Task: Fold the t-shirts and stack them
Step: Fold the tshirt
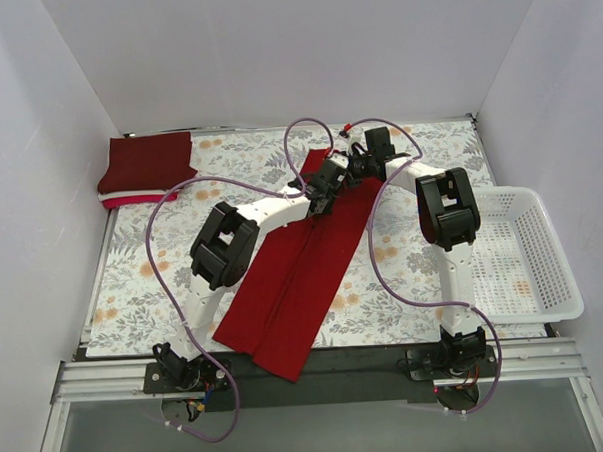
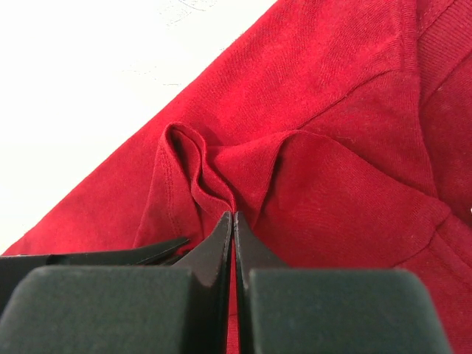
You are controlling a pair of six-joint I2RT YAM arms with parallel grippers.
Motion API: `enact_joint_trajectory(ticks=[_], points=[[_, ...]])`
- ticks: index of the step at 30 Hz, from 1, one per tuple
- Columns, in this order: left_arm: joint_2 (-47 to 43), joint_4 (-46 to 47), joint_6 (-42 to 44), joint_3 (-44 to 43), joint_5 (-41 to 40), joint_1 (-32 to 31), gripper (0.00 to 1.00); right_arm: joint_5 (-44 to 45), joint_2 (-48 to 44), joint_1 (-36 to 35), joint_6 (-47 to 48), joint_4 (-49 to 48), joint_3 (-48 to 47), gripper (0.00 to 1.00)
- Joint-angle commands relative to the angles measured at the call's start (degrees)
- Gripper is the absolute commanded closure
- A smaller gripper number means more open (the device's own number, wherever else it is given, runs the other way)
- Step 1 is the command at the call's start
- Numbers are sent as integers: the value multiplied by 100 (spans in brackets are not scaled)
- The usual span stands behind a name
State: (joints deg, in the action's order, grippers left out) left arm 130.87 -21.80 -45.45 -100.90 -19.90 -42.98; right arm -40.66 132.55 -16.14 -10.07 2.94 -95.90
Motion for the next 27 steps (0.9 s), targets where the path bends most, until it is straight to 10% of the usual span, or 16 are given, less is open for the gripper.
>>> enact_joint_trajectory(ticks=[1, 27], points=[[-535, 80, 142, 26, 47, -8, 100, -21, -203, -3, 180, -145, -280, 99], [-1336, 897, 458, 1301, 1849, -8, 100, 173, -2, 507, 699, -241, -685, 98]])
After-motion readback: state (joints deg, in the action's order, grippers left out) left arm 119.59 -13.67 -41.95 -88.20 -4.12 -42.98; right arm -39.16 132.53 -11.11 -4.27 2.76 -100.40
